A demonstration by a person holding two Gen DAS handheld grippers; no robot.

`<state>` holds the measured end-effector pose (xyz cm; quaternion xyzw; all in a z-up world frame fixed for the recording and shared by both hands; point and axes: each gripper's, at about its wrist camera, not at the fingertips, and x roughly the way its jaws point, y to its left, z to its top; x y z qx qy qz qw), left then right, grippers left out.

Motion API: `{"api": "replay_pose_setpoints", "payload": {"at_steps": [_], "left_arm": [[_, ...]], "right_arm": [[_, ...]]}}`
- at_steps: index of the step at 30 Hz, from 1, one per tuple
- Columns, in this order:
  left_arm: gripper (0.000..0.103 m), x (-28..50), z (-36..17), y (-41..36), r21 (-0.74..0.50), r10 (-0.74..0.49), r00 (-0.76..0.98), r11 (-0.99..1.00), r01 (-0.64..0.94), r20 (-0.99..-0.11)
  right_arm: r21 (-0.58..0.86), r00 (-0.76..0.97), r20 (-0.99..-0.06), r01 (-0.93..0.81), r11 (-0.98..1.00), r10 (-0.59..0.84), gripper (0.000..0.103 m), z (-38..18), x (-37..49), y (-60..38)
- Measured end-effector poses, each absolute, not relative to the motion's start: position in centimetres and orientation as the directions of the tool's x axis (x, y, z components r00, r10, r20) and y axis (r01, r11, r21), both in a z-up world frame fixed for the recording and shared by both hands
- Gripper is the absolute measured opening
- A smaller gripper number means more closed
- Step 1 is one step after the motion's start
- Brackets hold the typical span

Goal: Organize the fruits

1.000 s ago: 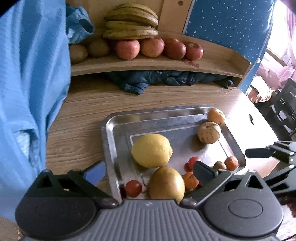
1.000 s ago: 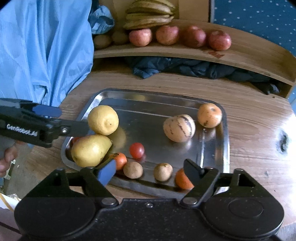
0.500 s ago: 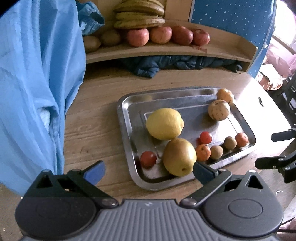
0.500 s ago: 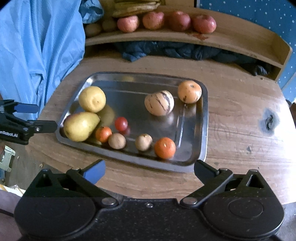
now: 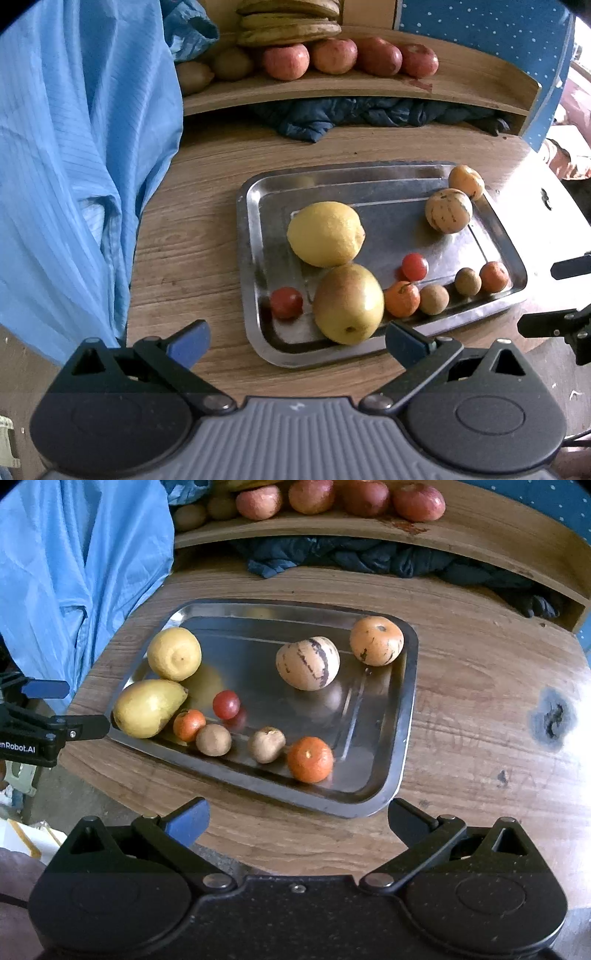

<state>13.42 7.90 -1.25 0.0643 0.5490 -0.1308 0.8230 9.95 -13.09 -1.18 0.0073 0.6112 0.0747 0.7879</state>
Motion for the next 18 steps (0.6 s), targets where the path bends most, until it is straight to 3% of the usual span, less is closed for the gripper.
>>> {"api": "replay_pose_setpoints", "payload": {"at_steps": [18], "left_arm": [[0.103, 15.4, 0.8, 5.2, 0.019, -0.057, 0.446, 0.986, 0.164, -0.893]], "right_arm": [[0.152, 0.268, -0.939, -0.231, 0.961, 0.213, 0.102, -0.6, 13.7, -16.0]]}}
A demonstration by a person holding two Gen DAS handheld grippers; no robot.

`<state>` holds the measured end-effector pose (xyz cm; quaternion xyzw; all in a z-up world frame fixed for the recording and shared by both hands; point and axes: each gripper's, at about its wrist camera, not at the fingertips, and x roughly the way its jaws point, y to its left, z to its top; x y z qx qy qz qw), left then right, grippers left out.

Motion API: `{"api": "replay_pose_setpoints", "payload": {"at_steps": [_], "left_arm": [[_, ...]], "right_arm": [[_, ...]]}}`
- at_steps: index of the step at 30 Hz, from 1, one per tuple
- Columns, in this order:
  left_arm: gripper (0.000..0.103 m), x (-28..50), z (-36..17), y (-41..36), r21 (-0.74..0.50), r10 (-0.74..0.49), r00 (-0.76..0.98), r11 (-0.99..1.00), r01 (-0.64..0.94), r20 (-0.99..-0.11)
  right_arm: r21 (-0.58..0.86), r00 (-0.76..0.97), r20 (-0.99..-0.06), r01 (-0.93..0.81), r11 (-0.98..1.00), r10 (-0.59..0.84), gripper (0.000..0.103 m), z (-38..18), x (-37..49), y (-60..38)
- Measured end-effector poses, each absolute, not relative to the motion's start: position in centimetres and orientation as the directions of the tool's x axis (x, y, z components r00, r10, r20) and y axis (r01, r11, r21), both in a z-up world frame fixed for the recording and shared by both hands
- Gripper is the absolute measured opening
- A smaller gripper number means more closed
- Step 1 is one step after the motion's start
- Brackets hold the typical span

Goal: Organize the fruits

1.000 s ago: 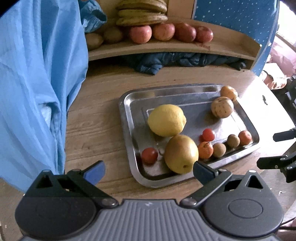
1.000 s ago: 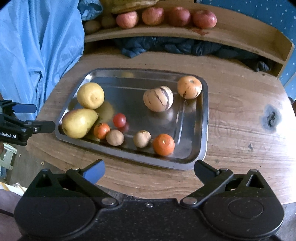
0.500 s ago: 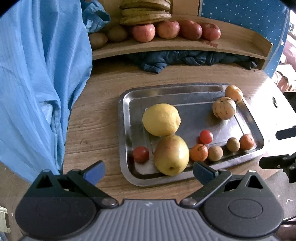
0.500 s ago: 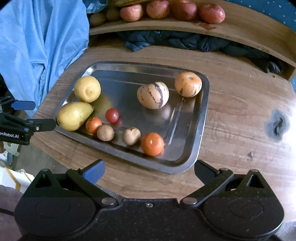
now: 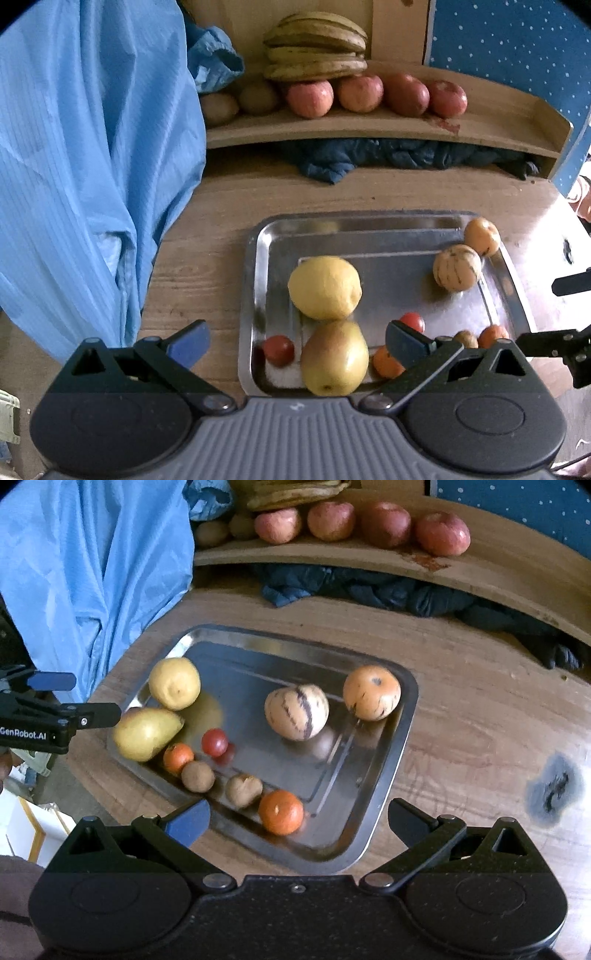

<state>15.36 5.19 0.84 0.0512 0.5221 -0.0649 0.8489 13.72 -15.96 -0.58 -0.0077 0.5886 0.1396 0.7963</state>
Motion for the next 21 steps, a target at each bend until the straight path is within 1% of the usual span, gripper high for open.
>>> {"api": "replay_pose_setpoints", "payload": {"at_steps": [7, 21], "left_arm": [[0.103, 17.0, 1.0, 4.6, 0.024, -0.07, 0.462, 0.98, 0.196, -0.884], [0.103, 20.8, 0.7, 5.2, -0.03, -0.189, 0.481, 0.947, 0.319, -0.856]], "right_arm": [[0.146, 0.314, -0.927, -0.207, 0.967, 0.207, 0.102, 0.3, 15.6, -16.1], [0.106, 0.368, -0.922, -0.064, 0.992, 0.122, 0.102, 0.9, 16.6, -14.2]]}}
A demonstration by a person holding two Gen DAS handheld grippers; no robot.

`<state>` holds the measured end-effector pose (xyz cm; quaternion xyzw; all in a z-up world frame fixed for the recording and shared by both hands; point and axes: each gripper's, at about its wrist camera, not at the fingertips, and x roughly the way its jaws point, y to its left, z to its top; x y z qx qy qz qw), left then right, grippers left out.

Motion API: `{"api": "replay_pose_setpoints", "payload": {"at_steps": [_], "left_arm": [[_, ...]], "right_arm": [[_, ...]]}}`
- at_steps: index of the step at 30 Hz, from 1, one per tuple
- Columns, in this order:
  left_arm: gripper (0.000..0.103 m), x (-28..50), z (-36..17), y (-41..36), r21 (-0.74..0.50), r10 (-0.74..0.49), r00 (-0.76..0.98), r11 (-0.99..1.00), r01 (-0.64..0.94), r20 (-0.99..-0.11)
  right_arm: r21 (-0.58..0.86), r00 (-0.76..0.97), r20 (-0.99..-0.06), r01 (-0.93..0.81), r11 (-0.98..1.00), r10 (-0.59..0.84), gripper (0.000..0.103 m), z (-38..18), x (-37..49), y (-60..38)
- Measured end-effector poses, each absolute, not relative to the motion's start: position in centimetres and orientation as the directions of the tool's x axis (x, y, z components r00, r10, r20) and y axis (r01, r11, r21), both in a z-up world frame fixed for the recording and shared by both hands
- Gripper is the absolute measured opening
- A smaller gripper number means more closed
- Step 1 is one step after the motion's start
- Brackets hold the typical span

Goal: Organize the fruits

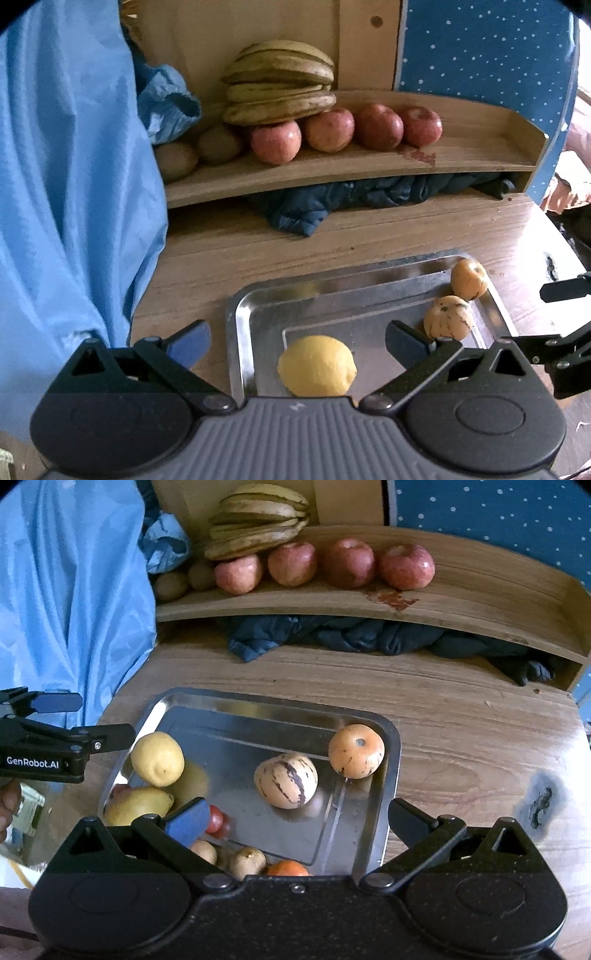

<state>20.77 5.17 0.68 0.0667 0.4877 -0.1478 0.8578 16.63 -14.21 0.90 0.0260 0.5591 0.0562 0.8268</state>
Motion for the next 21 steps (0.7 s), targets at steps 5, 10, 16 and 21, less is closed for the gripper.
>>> {"api": "replay_pose_setpoints", "payload": {"at_steps": [5, 10, 16, 21], "left_arm": [[0.103, 21.6, 0.5, 5.7, -0.045, -0.235, 0.487, 0.928, 0.369, -0.841], [0.103, 22.0, 0.7, 6.0, -0.057, -0.25, 0.488, 0.925, 0.377, -0.836], [0.103, 21.4, 1.1, 6.2, -0.061, -0.254, 0.504, 0.928, 0.369, -0.826], [0.103, 20.5, 1.7, 6.1, -0.057, -0.244, 0.52, 0.935, 0.35, -0.819]], "right_arm": [[0.08, 0.391, -0.917, -0.022, 0.997, 0.082, 0.102, 1.1, 16.5, -13.1], [0.071, 0.412, -0.91, 0.028, 0.997, 0.053, 0.102, 1.1, 16.3, -12.3], [0.06, 0.426, -0.903, 0.022, 0.998, 0.045, 0.102, 1.5, 15.8, -11.5], [0.066, 0.434, -0.899, 0.001, 0.998, 0.059, 0.102, 1.9, 15.3, -11.5]]}}
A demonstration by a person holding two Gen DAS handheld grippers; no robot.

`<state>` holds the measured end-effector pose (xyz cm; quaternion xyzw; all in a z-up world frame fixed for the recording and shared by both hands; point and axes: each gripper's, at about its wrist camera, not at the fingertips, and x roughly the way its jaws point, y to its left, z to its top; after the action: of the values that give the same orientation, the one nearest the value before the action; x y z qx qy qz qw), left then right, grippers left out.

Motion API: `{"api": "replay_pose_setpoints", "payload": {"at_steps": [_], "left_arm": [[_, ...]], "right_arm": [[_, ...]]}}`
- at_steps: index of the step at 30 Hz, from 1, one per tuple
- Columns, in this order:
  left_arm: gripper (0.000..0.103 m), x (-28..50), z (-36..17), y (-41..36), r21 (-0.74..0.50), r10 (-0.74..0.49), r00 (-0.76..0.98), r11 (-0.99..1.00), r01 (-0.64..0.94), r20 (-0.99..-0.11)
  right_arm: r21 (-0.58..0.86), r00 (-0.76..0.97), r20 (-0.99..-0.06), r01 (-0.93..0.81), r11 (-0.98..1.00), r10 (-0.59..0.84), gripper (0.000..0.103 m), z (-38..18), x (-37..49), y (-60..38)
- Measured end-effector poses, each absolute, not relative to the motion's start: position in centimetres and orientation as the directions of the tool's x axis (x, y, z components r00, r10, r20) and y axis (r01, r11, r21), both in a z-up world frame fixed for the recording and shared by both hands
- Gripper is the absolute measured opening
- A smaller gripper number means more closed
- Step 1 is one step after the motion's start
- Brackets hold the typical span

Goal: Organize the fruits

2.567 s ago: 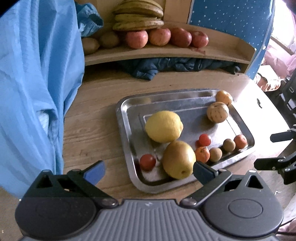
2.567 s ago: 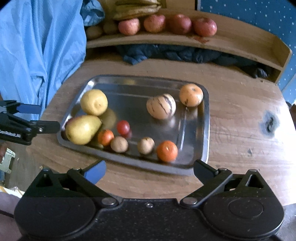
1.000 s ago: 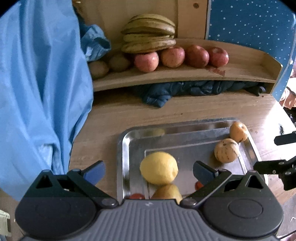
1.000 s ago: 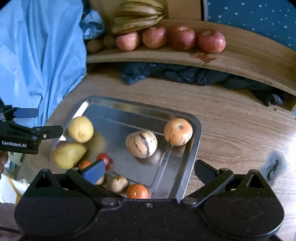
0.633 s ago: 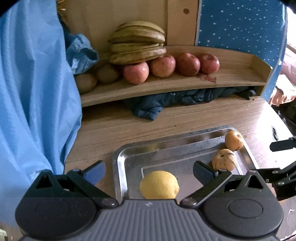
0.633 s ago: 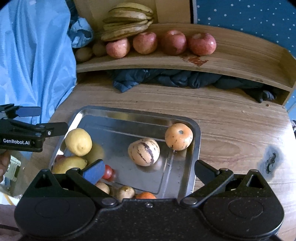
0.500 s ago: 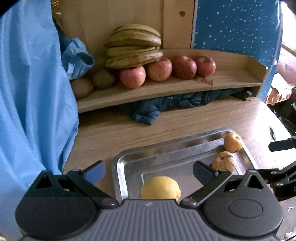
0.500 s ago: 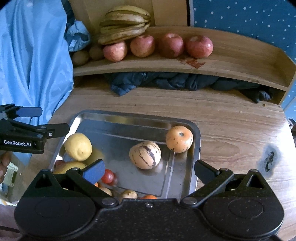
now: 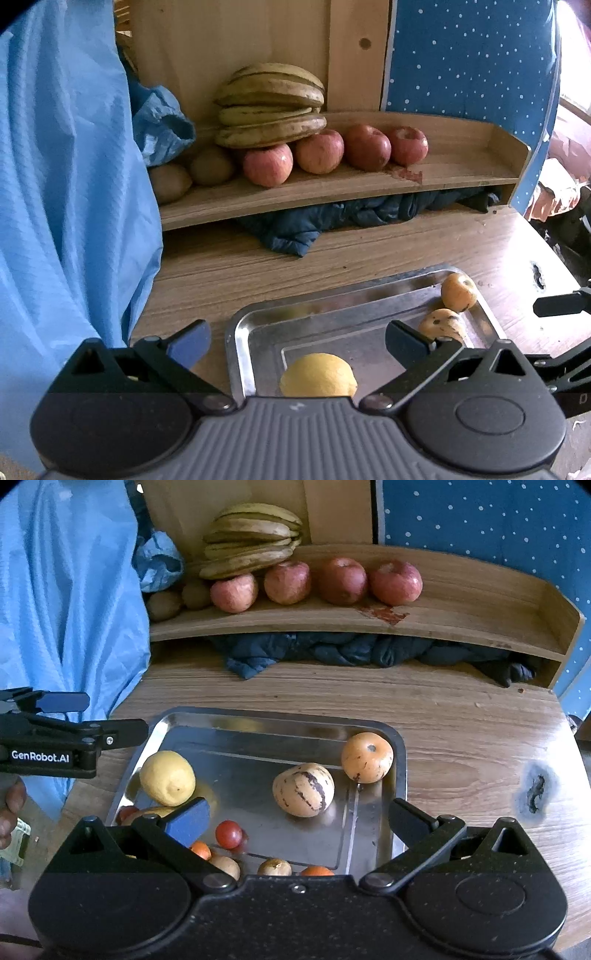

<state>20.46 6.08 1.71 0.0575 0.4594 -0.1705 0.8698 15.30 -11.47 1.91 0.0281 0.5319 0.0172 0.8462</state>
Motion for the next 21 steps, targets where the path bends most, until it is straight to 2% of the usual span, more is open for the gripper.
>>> {"api": "replay_pose_setpoints", "payload": {"at_steps": [11, 21], "left_arm": [[0.103, 15.8, 3.9, 5.3, -0.038, -0.172, 0.562, 0.97, 0.242, -0.809], [0.103, 10.3, 5.6, 4.6, -0.046, -0.088, 0.624, 0.996, 0.082, -0.777]], "right_arm": [[0.089, 0.463, -0.88, -0.069, 0.994, 0.111, 0.102, 3.9, 12.4, -12.4], [0.092, 0.525, -0.84, -0.111, 0.99, 0.137, 0.102, 6.0, 8.8, -13.4]]}}
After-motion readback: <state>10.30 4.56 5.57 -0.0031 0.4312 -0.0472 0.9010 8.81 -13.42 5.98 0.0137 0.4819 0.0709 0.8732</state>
